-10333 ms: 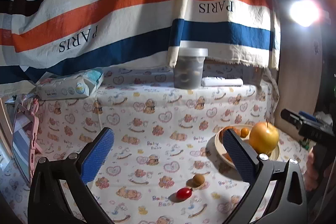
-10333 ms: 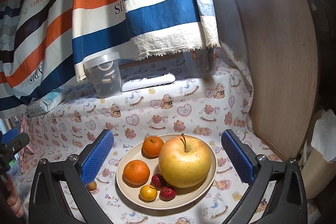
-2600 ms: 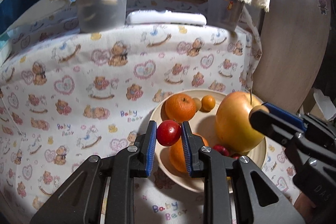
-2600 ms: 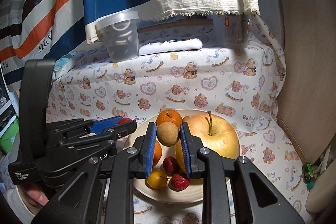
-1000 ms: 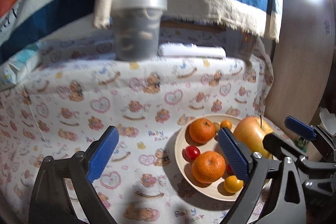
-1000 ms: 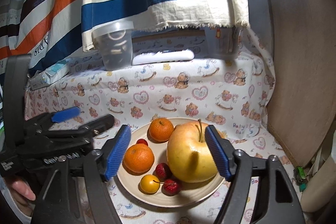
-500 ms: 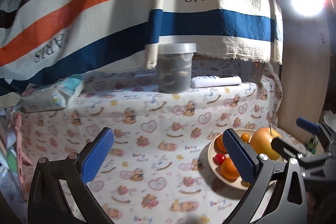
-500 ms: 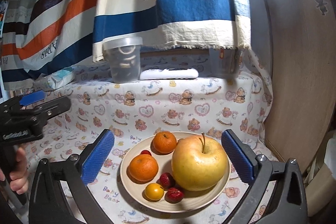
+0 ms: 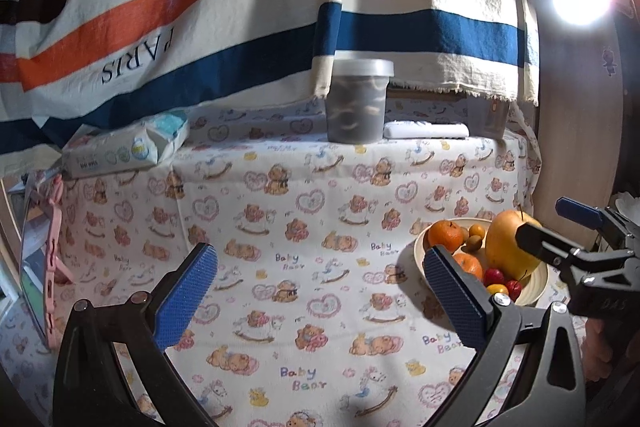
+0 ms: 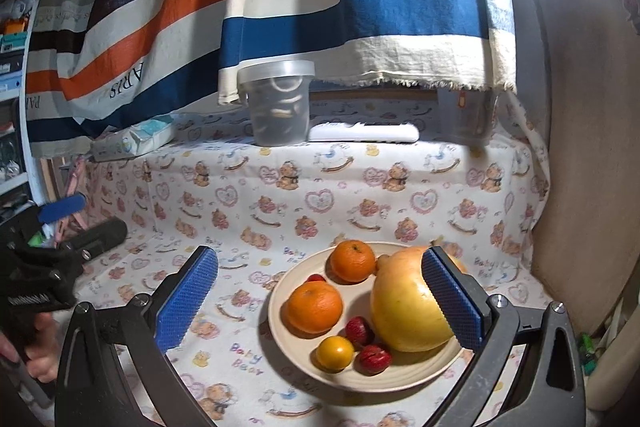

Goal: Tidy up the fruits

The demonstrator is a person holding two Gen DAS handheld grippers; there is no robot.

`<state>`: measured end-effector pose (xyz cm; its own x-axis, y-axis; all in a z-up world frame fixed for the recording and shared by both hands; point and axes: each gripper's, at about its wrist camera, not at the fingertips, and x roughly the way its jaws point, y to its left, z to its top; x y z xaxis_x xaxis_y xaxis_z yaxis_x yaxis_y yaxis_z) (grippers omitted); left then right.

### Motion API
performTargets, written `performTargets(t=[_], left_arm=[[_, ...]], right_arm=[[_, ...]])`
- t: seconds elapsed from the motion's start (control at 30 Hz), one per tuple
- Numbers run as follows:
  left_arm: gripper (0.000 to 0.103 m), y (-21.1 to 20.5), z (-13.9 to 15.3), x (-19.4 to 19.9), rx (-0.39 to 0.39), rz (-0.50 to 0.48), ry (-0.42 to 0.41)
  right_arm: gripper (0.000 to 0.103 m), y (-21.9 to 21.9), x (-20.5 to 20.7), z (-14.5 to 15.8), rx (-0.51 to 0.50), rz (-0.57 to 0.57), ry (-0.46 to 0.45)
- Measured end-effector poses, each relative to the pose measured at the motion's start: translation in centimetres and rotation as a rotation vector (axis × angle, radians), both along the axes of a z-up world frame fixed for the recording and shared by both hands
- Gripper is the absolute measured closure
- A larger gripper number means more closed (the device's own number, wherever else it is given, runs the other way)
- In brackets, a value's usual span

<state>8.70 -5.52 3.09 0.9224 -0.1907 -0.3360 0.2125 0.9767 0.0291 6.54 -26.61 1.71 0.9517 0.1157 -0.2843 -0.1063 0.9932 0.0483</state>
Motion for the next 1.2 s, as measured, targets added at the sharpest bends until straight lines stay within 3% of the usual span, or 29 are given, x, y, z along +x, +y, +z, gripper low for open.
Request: performTargets(t=[0.47, 0.67, 0.83, 1.2], left_arm=[[0.000, 0.1, -2.8, 1.3, 0.008, 0.025, 0.083], [0.000, 0.5, -2.5, 0.4, -0.016, 0.053, 0.027], [0.000, -0.2, -1.9, -0.8, 0.017, 0.043, -0.049], [0.000, -0.1, -1.9, -0.6, 0.023, 0.051, -0.031]], right_arm=[[0.000, 0.2, 1.0, -1.4, 0.016, -0.080, 0.047], [0.000, 0.5, 0.9, -1.5, -0.005, -0.099, 0.044], [0.000, 0.6, 0.5, -1.4, -0.016, -0.106, 0.024], [0.000, 0.7, 0.4, -1.3, -0.020, -0.107, 0.018]])
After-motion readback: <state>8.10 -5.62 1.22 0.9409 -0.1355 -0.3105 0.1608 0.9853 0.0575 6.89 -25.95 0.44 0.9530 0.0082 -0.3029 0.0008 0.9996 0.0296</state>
